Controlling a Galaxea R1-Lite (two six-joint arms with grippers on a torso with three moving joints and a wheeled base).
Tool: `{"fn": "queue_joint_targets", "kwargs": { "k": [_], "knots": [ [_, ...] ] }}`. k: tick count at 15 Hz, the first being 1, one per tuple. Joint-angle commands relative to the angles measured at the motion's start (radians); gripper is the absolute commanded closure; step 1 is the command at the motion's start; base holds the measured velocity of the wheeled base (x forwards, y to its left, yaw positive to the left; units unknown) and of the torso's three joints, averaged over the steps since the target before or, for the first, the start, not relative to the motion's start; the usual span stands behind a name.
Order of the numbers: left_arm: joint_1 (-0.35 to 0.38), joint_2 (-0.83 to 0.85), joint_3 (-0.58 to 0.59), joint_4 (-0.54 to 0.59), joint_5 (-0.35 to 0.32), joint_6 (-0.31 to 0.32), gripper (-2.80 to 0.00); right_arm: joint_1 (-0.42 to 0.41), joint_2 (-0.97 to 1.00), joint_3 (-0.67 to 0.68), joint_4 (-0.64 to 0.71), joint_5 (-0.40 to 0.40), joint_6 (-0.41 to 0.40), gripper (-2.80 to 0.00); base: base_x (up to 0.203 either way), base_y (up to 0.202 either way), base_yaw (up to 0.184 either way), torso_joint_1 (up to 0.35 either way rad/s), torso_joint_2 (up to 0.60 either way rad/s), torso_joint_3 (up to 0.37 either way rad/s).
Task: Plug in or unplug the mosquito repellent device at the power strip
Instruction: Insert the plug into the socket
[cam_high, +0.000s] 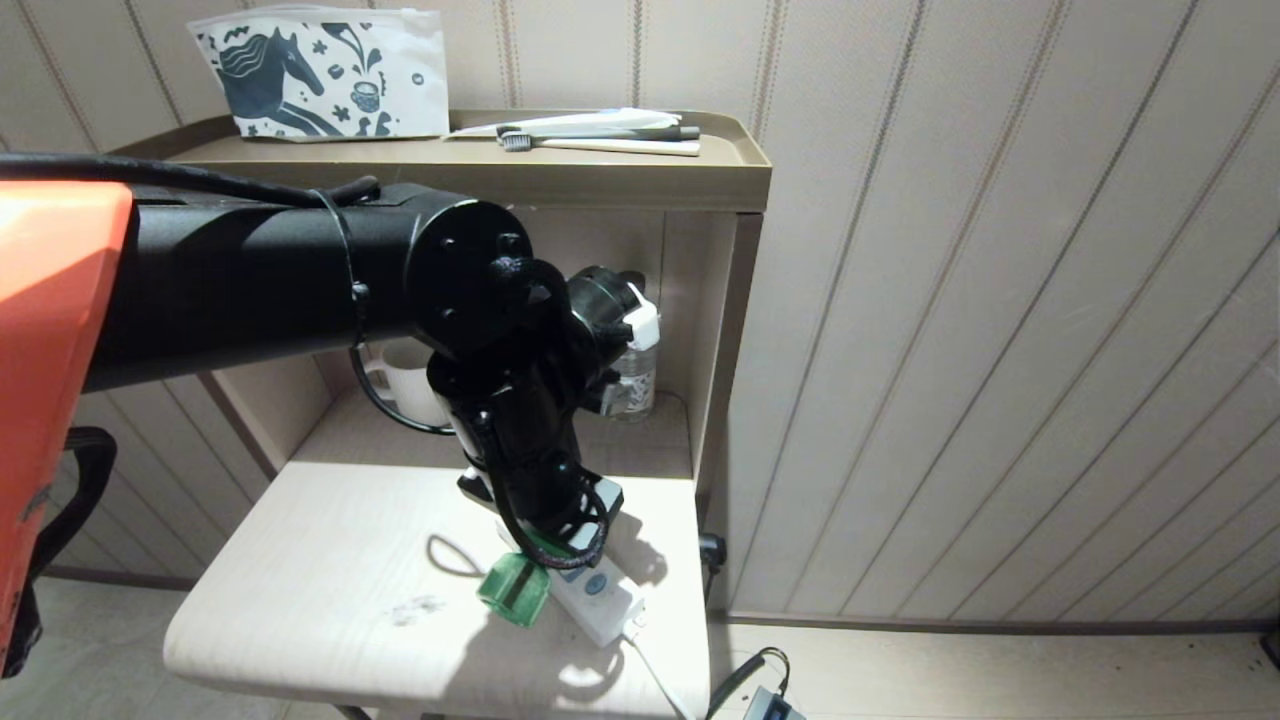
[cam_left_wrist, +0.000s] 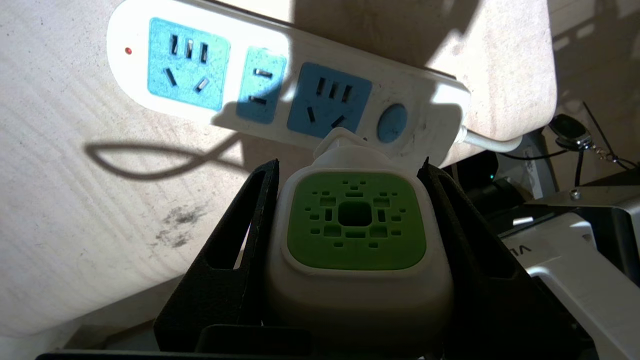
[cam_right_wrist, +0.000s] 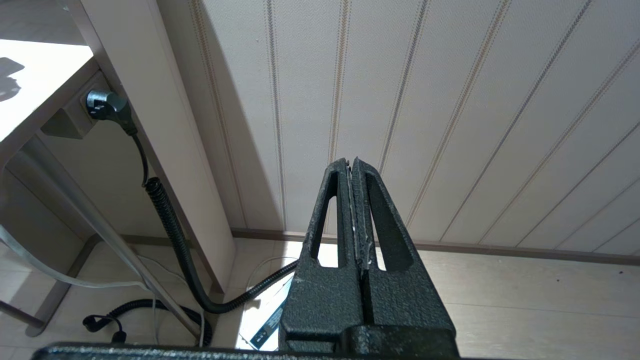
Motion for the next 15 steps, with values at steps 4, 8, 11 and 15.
{"fn": "queue_joint_targets", "kwargs": {
  "k": [4,8,11,15],
  "knots": [
    [-0.007,0.017,0.0,-0.037,0.008,-0.04,0.0,0.0,0.0,0.0,0.0,0.0,0.0,0.0,0.0,0.0,0.0,0.0,0.0,0.0],
    [-0.005,0.031,0.0,-0.038,0.008,-0.043,0.0,0.0,0.0,0.0,0.0,0.0,0.0,0.0,0.0,0.0,0.0,0.0,0.0,0.0],
    [0.001,0.037,0.0,-0.055,0.014,-0.044,0.0,0.0,0.0,0.0,0.0,0.0,0.0,0.0,0.0,0.0,0.0,0.0,0.0,0.0],
    [0.006,0.037,-0.001,-0.074,0.02,-0.044,0.0,0.0,0.0,0.0,0.0,0.0,0.0,0.0,0.0,0.0,0.0,0.0,0.0,0.0]
  ]
}}
